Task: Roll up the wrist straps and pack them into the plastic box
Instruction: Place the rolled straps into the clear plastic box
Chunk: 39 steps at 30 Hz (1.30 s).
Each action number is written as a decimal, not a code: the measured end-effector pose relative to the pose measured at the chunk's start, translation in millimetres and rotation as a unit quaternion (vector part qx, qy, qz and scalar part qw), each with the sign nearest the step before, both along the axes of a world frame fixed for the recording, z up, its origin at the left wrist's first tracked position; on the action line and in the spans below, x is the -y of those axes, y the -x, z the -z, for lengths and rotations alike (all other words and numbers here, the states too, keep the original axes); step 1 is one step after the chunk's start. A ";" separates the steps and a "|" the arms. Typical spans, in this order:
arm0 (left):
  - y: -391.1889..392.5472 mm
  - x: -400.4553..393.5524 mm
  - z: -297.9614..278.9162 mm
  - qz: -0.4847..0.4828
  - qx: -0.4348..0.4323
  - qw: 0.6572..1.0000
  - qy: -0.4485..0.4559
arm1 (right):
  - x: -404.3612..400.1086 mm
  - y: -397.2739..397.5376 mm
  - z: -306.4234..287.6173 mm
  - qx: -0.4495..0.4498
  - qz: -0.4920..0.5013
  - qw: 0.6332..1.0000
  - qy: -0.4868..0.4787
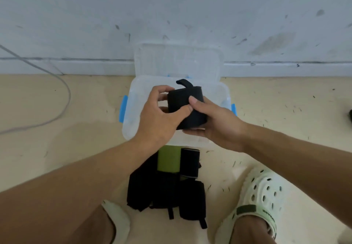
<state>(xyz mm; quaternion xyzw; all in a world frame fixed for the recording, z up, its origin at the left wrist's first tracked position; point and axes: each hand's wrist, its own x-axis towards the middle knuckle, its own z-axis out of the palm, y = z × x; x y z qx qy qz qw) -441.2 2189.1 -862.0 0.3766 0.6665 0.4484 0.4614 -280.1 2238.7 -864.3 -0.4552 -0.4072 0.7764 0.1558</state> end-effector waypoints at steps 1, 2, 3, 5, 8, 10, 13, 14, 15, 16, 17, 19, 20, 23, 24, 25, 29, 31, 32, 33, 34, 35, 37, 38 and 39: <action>5.6 -1.6 4.7 0.007 -0.013 1.000 0.007 | -4.4 3.4 6.0 0.008 -0.005 1.000 0.000; 12.4 -3.0 10.4 0.023 -0.033 0.999 0.017 | -9.1 6.5 12.0 0.020 -0.012 1.000 0.002; 19.6 -3.8 15.7 0.051 -0.055 0.997 0.029 | -13.3 9.4 18.2 0.031 -0.017 0.999 0.005; 34.9 -4.4 25.4 0.149 -0.129 0.979 0.055 | -19.5 16.9 29.3 0.044 -0.017 0.999 0.019; 52.0 -7.1 36.3 0.272 -0.295 0.914 0.061 | -22.2 31.3 40.9 0.058 0.008 0.998 0.033; 57.6 -10.3 37.6 0.281 -0.340 0.896 0.045 | -20.6 40.7 44.9 0.058 0.007 0.998 0.038; 66.3 -14.0 38.5 0.282 -0.370 0.885 0.030 | -18.9 49.4 48.8 0.049 0.003 0.997 0.062; 69.7 -13.9 39.2 0.289 -0.399 0.869 0.030 | -19.0 51.5 49.8 0.051 0.004 0.996 0.067; 72.1 -13.2 40.5 0.300 -0.436 0.848 0.026 | -19.4 53.3 51.3 0.058 0.008 0.996 0.070; 73.2 -12.8 43.1 0.313 -0.469 0.826 0.018 | -19.7 54.8 53.4 0.067 0.013 0.995 0.070; 74.1 -12.4 46.3 0.320 -0.493 0.809 0.007 | -19.7 56.5 55.4 0.075 0.014 0.995 0.070; 75.4 -12.8 52.4 0.319 -0.507 0.801 -0.001 | -20.8 60.0 61.2 0.085 0.013 0.994 0.072; 76.6 -13.1 54.9 0.317 -0.509 0.800 0.003 | -21.9 62.3 64.5 0.088 0.015 0.993 0.074; 80.0 -14.0 57.9 0.308 -0.574 0.759 0.006 | -28.9 72.8 75.1 0.112 0.044 0.990 0.068; 80.4 -13.3 58.0 0.299 -0.592 0.747 0.023 | -31.7 77.2 78.5 0.129 0.063 0.988 0.064; 80.8 -12.0 58.7 0.289 -0.599 0.745 0.048 | -34.2 81.6 82.5 0.147 0.084 0.984 0.063; 82.4 -5.9 63.5 0.256 -0.558 0.786 0.073 | -37.3 99.6 99.7 0.180 0.121 0.972 0.092; 82.5 -5.2 64.0 0.242 -0.507 0.824 0.068 | -33.1 109.0 104.1 0.188 0.107 0.972 0.092; 82.6 -5.4 64.1 0.240 -0.490 0.835 0.067 | -30.9 112.7 104.2 0.195 0.100 0.972 0.087; 82.8 -5.7 64.1 0.240 -0.480 0.841 0.065 | -29.9 115.5 104.6 0.205 0.093 0.971 0.081; 83.6 -5.3 63.9 0.240 -0.475 0.844 0.061 | -30.2 118.2 102.7 0.222 0.081 0.969 0.073; 84.5 -4.4 63.9 0.240 -0.471 0.847 0.056 | -31.7 119.8 100.9 0.242 0.070 0.965 0.069; 86.6 -2.4 64.6 0.241 -0.448 0.860 0.042 | -35.3 120.2 97.9 0.271 0.066 0.958 0.063; 87.0 -0.9 64.3 0.237 -0.432 0.869 0.040 | -36.4 120.9 97.9 0.275 0.077 0.957 0.058; 87.5 0.5 63.7 0.232 -0.420 0.876 0.039 | -36.2 122.8 99.3 0.269 0.094 0.957 0.057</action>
